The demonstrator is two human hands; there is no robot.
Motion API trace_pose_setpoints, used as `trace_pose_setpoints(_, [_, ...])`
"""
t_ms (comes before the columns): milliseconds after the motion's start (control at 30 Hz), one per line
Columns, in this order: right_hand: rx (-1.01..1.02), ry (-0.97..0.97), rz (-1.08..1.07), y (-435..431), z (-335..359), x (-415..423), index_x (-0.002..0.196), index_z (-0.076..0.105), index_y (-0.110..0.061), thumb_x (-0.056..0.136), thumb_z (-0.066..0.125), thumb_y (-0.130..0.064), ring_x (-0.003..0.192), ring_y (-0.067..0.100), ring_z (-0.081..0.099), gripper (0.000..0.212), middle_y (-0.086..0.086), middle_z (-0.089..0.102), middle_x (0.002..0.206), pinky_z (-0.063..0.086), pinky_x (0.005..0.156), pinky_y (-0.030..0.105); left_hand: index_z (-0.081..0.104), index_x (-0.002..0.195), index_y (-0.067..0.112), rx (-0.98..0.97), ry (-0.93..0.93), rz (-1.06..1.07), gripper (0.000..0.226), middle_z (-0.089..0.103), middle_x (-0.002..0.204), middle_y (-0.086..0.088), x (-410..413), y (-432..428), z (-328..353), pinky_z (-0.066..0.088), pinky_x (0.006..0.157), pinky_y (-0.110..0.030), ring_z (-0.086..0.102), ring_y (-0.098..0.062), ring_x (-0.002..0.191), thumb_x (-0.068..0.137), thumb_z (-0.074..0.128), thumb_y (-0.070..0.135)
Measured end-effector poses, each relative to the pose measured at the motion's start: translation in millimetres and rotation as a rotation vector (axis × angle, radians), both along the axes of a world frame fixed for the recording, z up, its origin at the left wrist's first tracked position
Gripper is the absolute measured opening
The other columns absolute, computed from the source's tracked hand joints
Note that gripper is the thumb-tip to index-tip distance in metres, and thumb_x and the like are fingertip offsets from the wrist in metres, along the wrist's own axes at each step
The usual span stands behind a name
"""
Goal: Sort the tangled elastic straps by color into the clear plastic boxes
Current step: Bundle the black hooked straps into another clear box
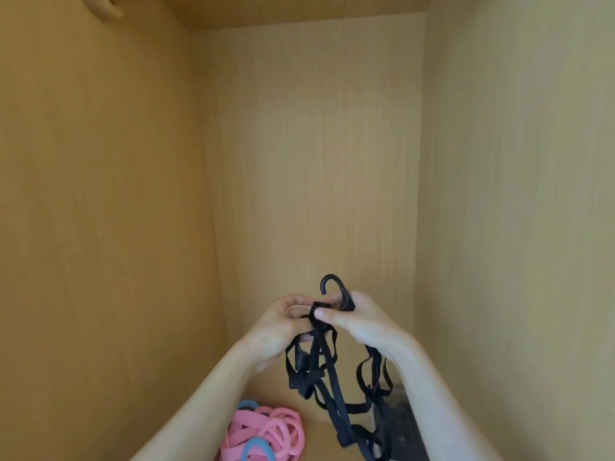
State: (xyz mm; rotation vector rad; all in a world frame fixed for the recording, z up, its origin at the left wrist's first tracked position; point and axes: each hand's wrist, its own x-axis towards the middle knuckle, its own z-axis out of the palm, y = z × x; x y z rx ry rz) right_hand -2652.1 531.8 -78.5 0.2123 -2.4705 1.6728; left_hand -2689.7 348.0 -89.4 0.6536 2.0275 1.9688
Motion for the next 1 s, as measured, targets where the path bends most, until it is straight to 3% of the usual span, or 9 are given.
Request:
trace_pose_setpoints(167, [-0.075,0.067,-0.094,-4,-17,-5,0.097,0.071,-0.027,0.087,0.077,-0.024,0.09,0.0,0.068,0.012,-0.012,0.075,0.093,0.043,0.079,0.021,0.061,0.125,0.001,0.004,-0.034,-0.065,0.04,0.074,0.112,-0.019,2,-4,4,0.056,0.076,-0.024,0.073,-0.02,0.092,0.088,0.053,-0.009])
trace_pose_setpoints(267, [-0.193,0.089,-0.219,-1,-19,-8,0.093,0.072,-0.026,0.089,0.076,-0.024,0.089,0.0,0.066,0.006,-0.011,0.075,0.091,0.04,0.073,0.019,0.061,0.127,0.004,-0.043,-0.023,-0.088,0.051,0.073,0.117,-0.017,4,-9,6,0.055,0.097,-0.04,0.07,-0.029,0.109,0.082,0.045,-0.011])
trace_pose_setpoints(333, [-0.268,0.098,-0.273,4,-15,-8,0.093,0.072,-0.027,0.089,0.076,-0.027,0.088,-0.001,0.064,0.006,-0.014,0.074,0.091,0.038,0.069,0.018,0.06,0.126,0.004,-0.098,0.037,-0.034,0.044,0.074,0.115,-0.013,5,-10,5,0.052,0.101,-0.042,0.07,-0.03,0.109,0.088,0.044,-0.013])
trace_pose_setpoints(467, [-0.349,0.133,-0.368,15,-7,-7,0.09,0.071,-0.024,0.088,0.077,-0.03,0.086,0.005,0.063,0.009,-0.008,0.073,0.091,0.036,0.066,0.021,0.061,0.12,0.006,-0.198,0.105,0.091,0.027,0.077,0.107,-0.008,4,-12,-2,0.059,0.091,-0.036,0.075,-0.024,0.095,0.102,0.044,-0.004])
trace_pose_setpoints(667, [-0.313,0.127,-0.389,20,-13,-8,0.089,0.07,-0.02,0.088,0.076,-0.028,0.084,0.008,0.063,0.01,-0.006,0.072,0.087,0.037,0.065,0.022,0.062,0.112,-0.001,-0.188,0.132,0.162,0.016,0.078,0.097,-0.014,4,-9,-3,0.061,0.087,-0.04,0.076,-0.03,0.092,0.103,0.054,0.009])
trace_pose_setpoints(900, [-0.211,0.027,-0.397,26,-28,-13,0.092,0.068,-0.018,0.089,0.073,-0.027,0.086,0.015,0.064,0.011,0.001,0.071,0.092,0.039,0.063,0.025,0.065,0.097,0.002,-0.257,0.126,0.152,0.021,0.074,0.096,-0.014,3,-5,2,0.052,0.1,-0.045,0.069,-0.028,0.091,0.097,0.063,0.023])
trace_pose_setpoints(1000, [-0.286,0.003,-0.449,34,-31,-16,0.091,0.068,-0.017,0.089,0.073,-0.027,0.087,0.019,0.065,0.012,0.005,0.072,0.091,0.038,0.062,0.026,0.067,0.101,-0.003,-0.235,0.041,0.115,0.039,0.07,0.096,-0.019,1,-9,5,0.055,0.093,-0.038,0.067,-0.027,0.096,0.077,0.063,0.028])
